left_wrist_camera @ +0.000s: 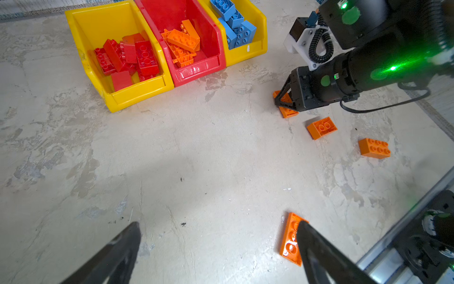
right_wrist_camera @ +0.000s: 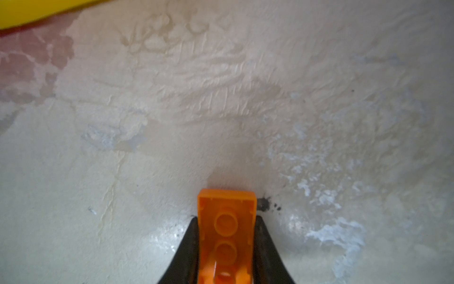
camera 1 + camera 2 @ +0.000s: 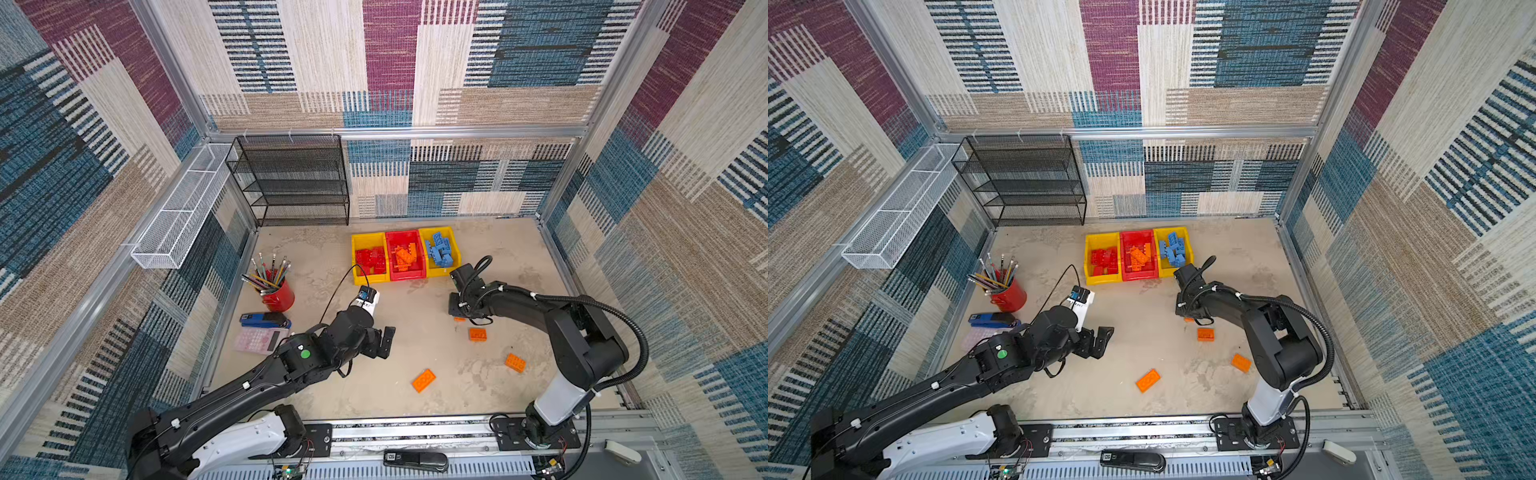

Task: Sort the legos into containers by color
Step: Pick up the lego from the center of the table, then place the lego in the container.

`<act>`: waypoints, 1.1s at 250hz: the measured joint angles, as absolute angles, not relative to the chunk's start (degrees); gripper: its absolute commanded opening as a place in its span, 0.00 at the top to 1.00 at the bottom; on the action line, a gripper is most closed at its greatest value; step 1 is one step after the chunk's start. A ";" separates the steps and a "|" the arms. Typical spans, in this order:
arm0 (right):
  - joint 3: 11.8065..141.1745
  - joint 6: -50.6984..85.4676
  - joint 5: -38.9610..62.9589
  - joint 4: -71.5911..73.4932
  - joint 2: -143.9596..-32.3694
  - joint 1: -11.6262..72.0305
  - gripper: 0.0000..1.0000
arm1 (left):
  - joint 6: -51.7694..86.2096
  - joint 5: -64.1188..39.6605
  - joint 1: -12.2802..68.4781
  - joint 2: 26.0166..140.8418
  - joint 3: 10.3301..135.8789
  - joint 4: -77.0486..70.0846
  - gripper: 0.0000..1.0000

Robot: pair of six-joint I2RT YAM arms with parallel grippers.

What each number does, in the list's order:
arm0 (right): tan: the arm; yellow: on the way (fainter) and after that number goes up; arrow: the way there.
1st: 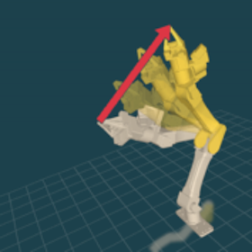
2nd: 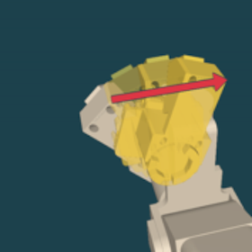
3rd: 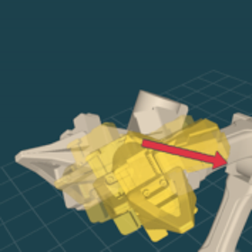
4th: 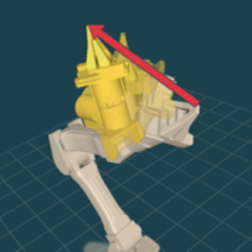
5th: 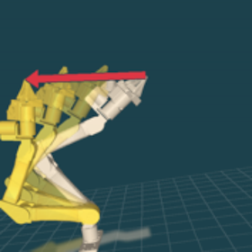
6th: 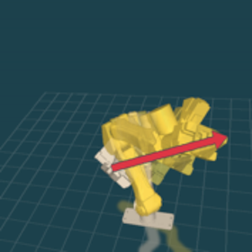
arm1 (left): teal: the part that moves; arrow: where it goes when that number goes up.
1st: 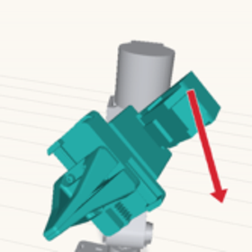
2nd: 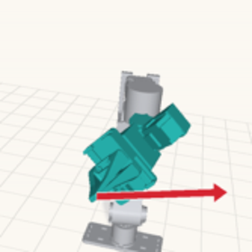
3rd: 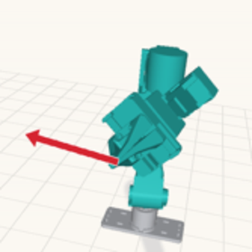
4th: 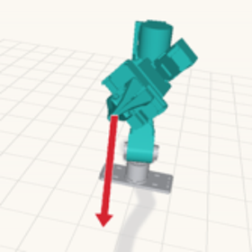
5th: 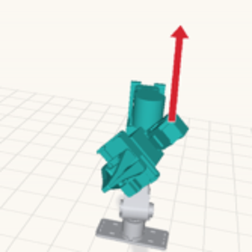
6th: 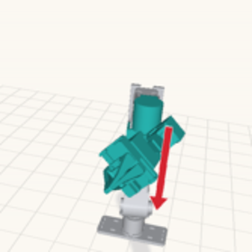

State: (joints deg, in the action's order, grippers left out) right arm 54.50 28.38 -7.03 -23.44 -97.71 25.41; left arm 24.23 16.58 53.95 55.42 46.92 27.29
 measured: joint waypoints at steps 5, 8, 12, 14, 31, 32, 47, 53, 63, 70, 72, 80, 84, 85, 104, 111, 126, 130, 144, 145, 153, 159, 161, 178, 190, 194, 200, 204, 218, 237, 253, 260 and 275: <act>54.50 28.38 -6.90 -23.49 -97.56 25.41 0.79 | 24.21 16.58 53.82 55.37 46.92 27.27 0.01; 54.50 28.38 -6.59 -23.55 -97.45 25.39 0.79 | 24.16 16.58 53.71 55.35 46.92 27.29 0.01; 54.59 28.38 -6.09 -23.77 -97.19 25.39 0.79 | 24.05 16.58 53.63 55.31 46.92 27.29 0.01; 54.63 28.38 -5.89 -23.90 -97.08 25.39 0.79 | 24.03 16.58 53.60 55.29 46.92 27.29 0.01; 55.94 28.12 -4.03 -25.12 -95.37 25.67 0.79 | 24.03 16.62 53.25 54.98 46.87 27.35 0.01; 56.07 28.10 -4.01 -25.12 -95.24 25.69 0.79 | 24.03 16.62 53.23 54.96 46.87 27.38 0.01; 58.54 27.55 -3.36 -25.26 -93.71 25.91 0.79 | 24.03 16.64 52.73 54.70 46.81 27.29 0.01; 59.68 27.22 -2.50 -25.08 -93.27 25.91 0.79 | 24.03 16.58 52.49 54.68 46.78 27.29 0.01; 61.80 26.74 -1.91 -25.17 -92.90 25.91 0.79 | 24.05 16.49 52.07 54.70 46.72 27.24 0.01; 63.24 26.59 -1.76 -25.12 -92.86 26.04 0.79 | 24.05 16.40 51.64 54.81 46.70 27.29 0.01; 63.61 26.44 -1.61 -25.12 -92.86 26.09 0.79 | 24.05 16.34 51.53 54.83 46.70 27.29 0.01; 65.49 25.76 -0.84 -24.95 -92.88 26.22 0.78 | 24.05 16.23 51.00 55.09 46.70 27.24 0.01; 66.32 25.47 -0.49 -24.93 -92.97 26.24 0.79 | 24.08 16.16 50.78 55.20 46.72 27.20 0.01; 66.54 25.43 -0.38 -24.93 -93.01 26.24 0.79 | 24.08 16.14 50.72 55.24 46.72 27.20 0.01; 71.96 24.21 1.39 -24.45 -94.63 26.35 0.78 | 24.32 16.03 49.60 55.96 46.72 27.29 0.01; 74.24 23.62 2.04 -23.94 -95.74 26.41 0.78 | 24.32 15.92 49.23 56.16 46.72 27.27 0.01; 79.59 22.33 3.03 -23.75 -98.96 26.44 0.78 | 24.49 14.85 48.36 56.47 46.72 27.27 0.01; 81.41 22.00 3.29 -23.99 -100.20 26.52 0.78 | 24.51 14.66 48.14 56.51 46.72 27.27 0.01; 86.78 20.69 4.14 -23.88 -104.05 26.55 0.78 | 24.60 14.55 47.40 56.66 46.72 27.27 0.01; 87.13 20.62 4.21 -23.90 -104.33 26.55 0.78 | 24.62 14.55 47.33 56.66 46.72 27.27 0.01; 90.67 19.92 4.71 -24.29 -106.91 26.55 0.78 | 24.69 14.57 46.76 56.71 46.72 27.27 0.01; 92.79 19.40 4.97 -24.47 -108.49 26.55 0.78 | 24.71 14.55 46.35 56.73 46.72 27.27 0.01; 93.84 19.18 5.06 -24.45 -109.32 26.52 0.78 | 24.73 14.59 46.11 56.73 46.74 27.27 0.01; 100.12 17.72 5.63 -25.69 -114.08 26.50 0.78 | 25.04 14.55 44.80 56.77 46.78 27.29 0.01; 104.36 16.88 5.93 -26.59 -117.32 26.50 0.78 | 25.36 14.52 43.86 56.77 46.78 27.29 0.01; 105.78 16.43 6.02 -26.87 -118.43 26.50 0.78 | 25.43 14.46 43.53 56.77 46.78 27.29 0.01; 107.61 16.05 6.07 -27.35 -119.94 26.50 0.77 | 25.58 14.31 43.11 56.77 46.76 27.29 0.01; 108.57 15.75 6.09 -27.59 -120.79 26.50 0.77 | 25.61 14.13 42.85 56.77 46.76 27.29 0.01; 112.03 14.76 6.44 -28.86 -123.79 26.50 0.77 | 26.00 13.21 41.91 56.77 46.76 27.29 0.01; 116.16 13.63 7.11 -30.65 -127.50 26.48 0.76 | 26.44 13.08 40.82 57.08 46.76 27.27 0.01; 119.24 13.02 7.51 -31.88 -130.26 26.48 0.72 | 26.68 12.91 40.10 57.60 46.78 27.27 0.01; 120.42 12.78 7.55 -32.36 -131.28 26.50 0.68 | 26.70 12.58 39.75 57.93 46.83 27.31 0.01; 122.58 12.38 7.97 -33.30 -133.25 26.50 0.55 | 26.83 11.66 39.29 58.81 47.24 27.64 0.01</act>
State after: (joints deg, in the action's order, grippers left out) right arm 122.58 12.38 7.97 -33.30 -133.25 26.50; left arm 26.83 11.66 39.29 58.81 47.24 27.64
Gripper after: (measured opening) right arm 0.331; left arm 0.991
